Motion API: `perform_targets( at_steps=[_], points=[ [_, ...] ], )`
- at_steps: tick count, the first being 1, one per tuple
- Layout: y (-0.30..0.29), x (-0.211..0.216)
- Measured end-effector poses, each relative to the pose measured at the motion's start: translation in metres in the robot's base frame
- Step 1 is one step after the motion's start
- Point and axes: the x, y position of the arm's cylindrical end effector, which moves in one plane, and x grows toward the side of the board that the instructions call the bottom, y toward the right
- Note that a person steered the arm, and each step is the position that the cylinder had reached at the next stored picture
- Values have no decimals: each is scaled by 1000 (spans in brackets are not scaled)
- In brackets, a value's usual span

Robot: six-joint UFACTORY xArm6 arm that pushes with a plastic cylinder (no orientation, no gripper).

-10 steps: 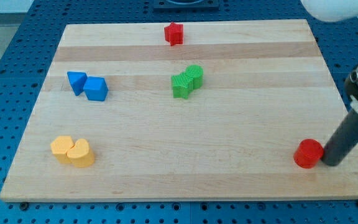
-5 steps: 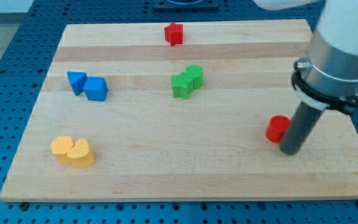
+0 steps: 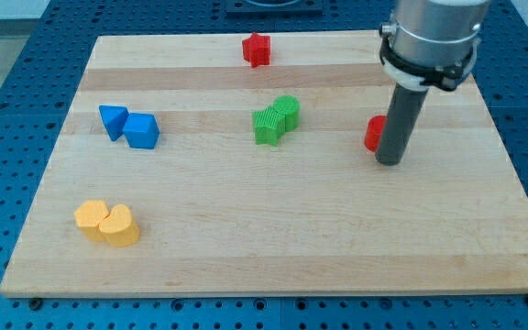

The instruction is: Move blue triangle right a bit

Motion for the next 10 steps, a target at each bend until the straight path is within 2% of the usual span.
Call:
perform_targets(
  at_steps=[6, 10],
  points=[
    [-9, -144],
    [-75, -127]
  ],
)
